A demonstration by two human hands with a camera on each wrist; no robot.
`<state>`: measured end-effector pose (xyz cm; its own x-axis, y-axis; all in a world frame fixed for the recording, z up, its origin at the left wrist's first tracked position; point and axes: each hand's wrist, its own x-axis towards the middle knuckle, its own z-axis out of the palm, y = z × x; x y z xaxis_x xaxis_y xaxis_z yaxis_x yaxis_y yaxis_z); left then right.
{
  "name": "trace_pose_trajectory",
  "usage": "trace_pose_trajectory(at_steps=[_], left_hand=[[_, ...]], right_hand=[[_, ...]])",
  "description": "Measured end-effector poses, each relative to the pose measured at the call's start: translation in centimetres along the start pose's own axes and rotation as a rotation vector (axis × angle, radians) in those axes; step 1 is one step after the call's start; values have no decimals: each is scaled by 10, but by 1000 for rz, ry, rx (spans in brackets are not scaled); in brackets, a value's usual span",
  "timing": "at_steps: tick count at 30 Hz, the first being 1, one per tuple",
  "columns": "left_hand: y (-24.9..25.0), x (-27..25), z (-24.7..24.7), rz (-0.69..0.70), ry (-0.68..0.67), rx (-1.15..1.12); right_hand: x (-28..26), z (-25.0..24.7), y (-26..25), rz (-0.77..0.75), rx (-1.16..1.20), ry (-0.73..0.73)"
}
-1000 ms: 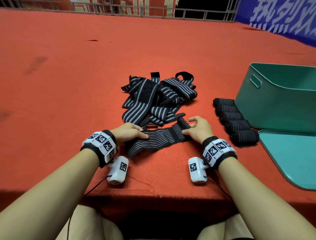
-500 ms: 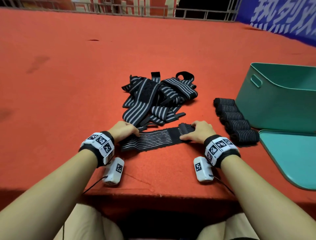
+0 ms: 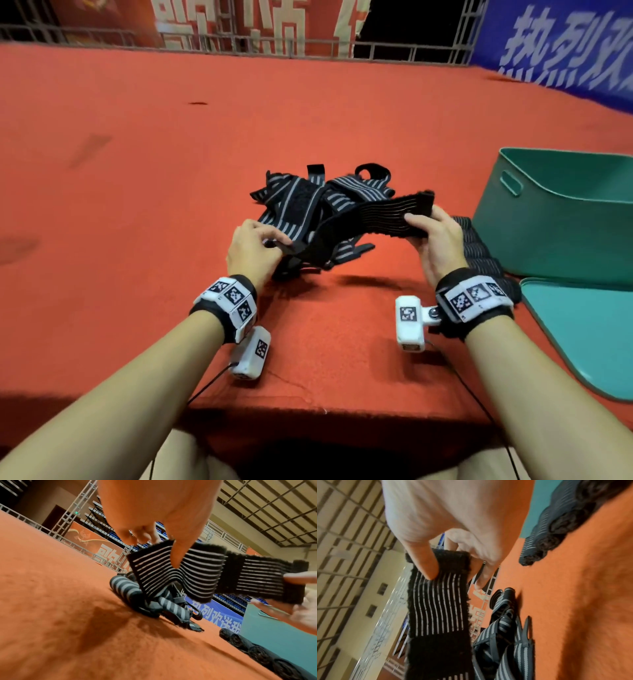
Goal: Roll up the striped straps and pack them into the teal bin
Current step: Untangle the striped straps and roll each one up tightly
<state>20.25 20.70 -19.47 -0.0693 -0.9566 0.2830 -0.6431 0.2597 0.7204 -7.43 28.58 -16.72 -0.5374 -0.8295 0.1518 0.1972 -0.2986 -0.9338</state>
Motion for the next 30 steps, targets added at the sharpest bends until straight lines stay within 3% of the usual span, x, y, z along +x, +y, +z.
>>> trace_pose_trajectory(at_steps=[3,9,12,15,20,24,30], left_hand=[[11,-5,3,-125,93,84],[8,-12,10,-178,-10,-44],[9,-13,13,-158,-126,-356],[15,-17,16,-158,-108,-593],[13,-21,26,-171,-57,-620],[19,-30,30,-108,-104,-641],[23,-33,35,-22,-200,-661]], right_hand=[[-12,12,-6,34,39,-177],[-32,16,15,199,-175,-411],[-35,16,25,209,-304,-411],[-38,19,30,217,-340,-419],[-40,21,35,219,-405,-456],[-45,21,39,236,-404,-482],[-47,26,49,182,-370,-335]])
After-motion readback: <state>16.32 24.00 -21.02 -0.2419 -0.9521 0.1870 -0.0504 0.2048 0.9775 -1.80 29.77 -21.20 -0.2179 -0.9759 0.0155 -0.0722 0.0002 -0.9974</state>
